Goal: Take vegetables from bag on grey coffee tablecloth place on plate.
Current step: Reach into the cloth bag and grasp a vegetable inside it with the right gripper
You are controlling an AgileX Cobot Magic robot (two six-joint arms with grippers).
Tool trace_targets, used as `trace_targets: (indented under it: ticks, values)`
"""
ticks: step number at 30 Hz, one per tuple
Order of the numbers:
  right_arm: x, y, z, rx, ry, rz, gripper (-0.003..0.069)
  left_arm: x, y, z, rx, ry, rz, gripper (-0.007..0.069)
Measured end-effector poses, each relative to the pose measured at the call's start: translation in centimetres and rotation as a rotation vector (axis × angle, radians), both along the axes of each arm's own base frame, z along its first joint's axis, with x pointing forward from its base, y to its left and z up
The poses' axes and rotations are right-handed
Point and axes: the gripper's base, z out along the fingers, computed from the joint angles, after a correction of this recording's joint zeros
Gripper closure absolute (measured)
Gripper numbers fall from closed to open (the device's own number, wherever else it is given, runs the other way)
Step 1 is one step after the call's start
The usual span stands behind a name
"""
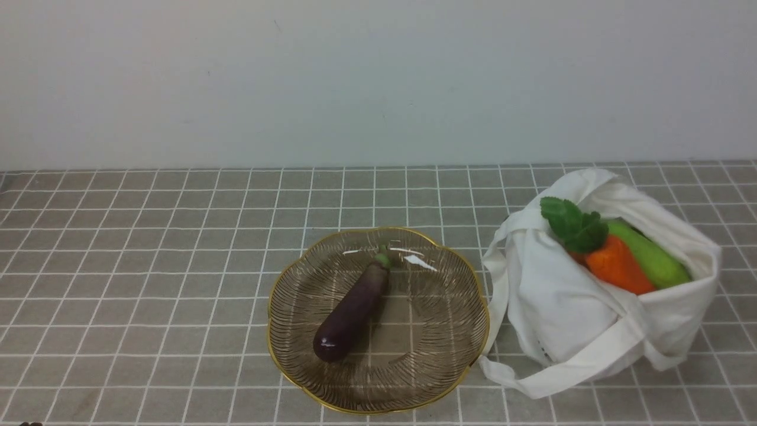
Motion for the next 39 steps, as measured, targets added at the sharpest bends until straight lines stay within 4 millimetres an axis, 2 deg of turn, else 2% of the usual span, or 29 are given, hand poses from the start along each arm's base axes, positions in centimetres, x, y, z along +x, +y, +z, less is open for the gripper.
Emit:
trace_targets:
  ticks: [3,5,6,7,10,14,17,18,19,22,23,24,26,27,28,31,35,39]
  values:
    - [-0.2,-0.2,1.2,0.025,-0.07,-0.015,0.0673,0.0,0.0,0.0,0.0,0.0,0.0,0.0629]
    - [-1.1,0.1,4.8,-0.046,-0.159,0.009,0.0673,0.0,0.0,0.0,0.0,0.0,0.0,0.0629]
    - [-1.3,0.2,5.9,-0.078,-0.178,0.016,0.0673,0.0,0.0,0.0,0.0,0.0,0.0,0.0629]
    - [-1.8,0.5,8.7,-0.154,-0.204,0.035,0.0673,0.0,0.0,0.0,0.0,0.0,0.0,0.0629]
    - [-1.8,1.2,13.3,-0.264,-0.147,0.11,0.0673,0.0,0.0,0.0,0.0,0.0,0.0,0.0629]
    - [1.5,2.5,17.7,-0.488,0.136,0.276,0.0673,0.0,0.0,0.0,0.0,0.0,0.0,0.0629]
    - [5.3,3.7,18.4,-0.678,0.366,0.421,0.0673,0.0,0.0,0.0,0.0,0.0,0.0,0.0629]
    - [5.2,3.7,18.5,-0.692,0.367,0.428,0.0673,0.0,0.0,0.0,0.0,0.0,0.0,0.0629]
    - [7.7,4.5,18.0,-0.806,0.495,0.522,0.0673,0.0,0.0,0.0,0.0,0.0,0.0,0.0629]
    - [11.5,5.6,16.8,-0.98,0.636,0.664,0.0673,0.0,0.0,0.0,0.0,0.0,0.0,0.0629]
    - [13.1,6.1,15.9,-1.017,0.69,0.718,0.0673,0.0,0.0,0.0,0.0,0.0,0.0,0.0629]
    - [13.1,6.1,15.9,-1.017,0.69,0.718,0.0673,0.0,0.0,0.0,0.0,0.0,0.0,0.0629]
    - [16.2,7.1,13.6,-1.074,0.789,0.823,0.0673,0.0,0.0,0.0,0.0,0.0,0.0,0.0629]
    - [16.2,7.1,13.7,-1.077,0.788,0.823,0.0673,0.0,0.0,0.0,0.0,0.0,0.0,0.0629]
    - [17.4,7.6,12.4,-1.088,0.831,0.866,0.0672,0.0,0.0,0.0,0.0,0.0,0.0,0.0629]
    - [19.0,8.2,10.5,-1.107,0.886,0.909,0.0659,0.0,0.0,0.0,0.0,0.0,0.0,0.0629]
    - [19.9,8.4,9.5,-1.127,0.915,0.919,0.0606,0.0,0.0,0.0,0.0,0.0,0.0,0.0629]
    - [20.7,8.4,9.2,-1.16,0.891,0.887,0.045,0.0,0.0,0.0,0.0,0.0,0.0,0.0629]
